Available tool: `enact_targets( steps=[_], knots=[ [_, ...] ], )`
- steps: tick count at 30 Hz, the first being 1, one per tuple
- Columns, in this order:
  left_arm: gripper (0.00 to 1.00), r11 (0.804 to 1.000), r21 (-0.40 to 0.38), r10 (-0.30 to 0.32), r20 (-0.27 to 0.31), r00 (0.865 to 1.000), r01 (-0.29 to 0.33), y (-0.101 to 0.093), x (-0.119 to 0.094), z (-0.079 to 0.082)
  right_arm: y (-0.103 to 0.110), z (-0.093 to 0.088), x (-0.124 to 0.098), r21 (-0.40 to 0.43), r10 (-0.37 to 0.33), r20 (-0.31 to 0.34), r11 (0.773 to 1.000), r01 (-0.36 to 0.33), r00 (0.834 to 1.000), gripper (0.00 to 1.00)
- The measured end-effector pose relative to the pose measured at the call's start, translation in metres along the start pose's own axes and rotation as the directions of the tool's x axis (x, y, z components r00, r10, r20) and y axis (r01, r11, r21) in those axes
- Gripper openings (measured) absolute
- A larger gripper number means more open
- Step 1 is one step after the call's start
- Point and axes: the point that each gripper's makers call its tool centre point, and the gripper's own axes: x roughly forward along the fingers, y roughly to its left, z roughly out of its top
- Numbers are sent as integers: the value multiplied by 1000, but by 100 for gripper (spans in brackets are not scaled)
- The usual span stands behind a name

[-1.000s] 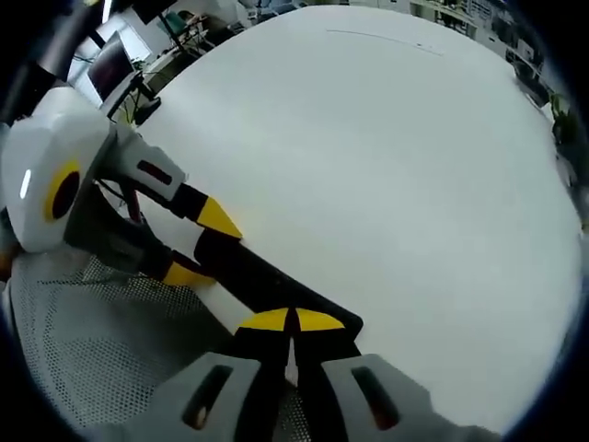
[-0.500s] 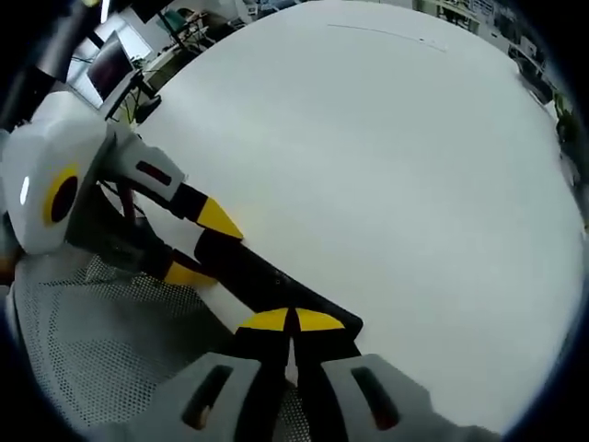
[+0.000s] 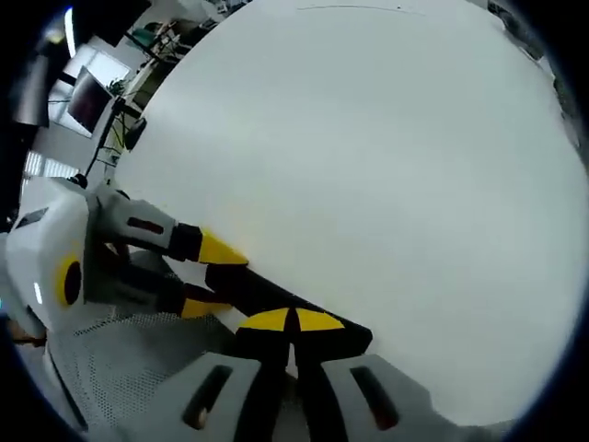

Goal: Press the specified remote control buttons in sequence, fully releasing each button before pressing the next.

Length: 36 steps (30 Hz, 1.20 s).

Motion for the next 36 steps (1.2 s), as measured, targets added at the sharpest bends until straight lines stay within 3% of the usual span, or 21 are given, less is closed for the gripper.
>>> enact_targets(
  steps=[22, 36],
  knots=[
    [24, 1000, -4, 1, -8, 1000, -1, 0, 0, 0, 2, -1, 11, 14, -18, -118, 1000, 20, 993, 0],
    [24, 1000, -27, 0, -3, 1000, 0, 1, 1, 0, 2, 2, 16, -31, -63, -173, 998, 58, 983, 0]
  ],
)
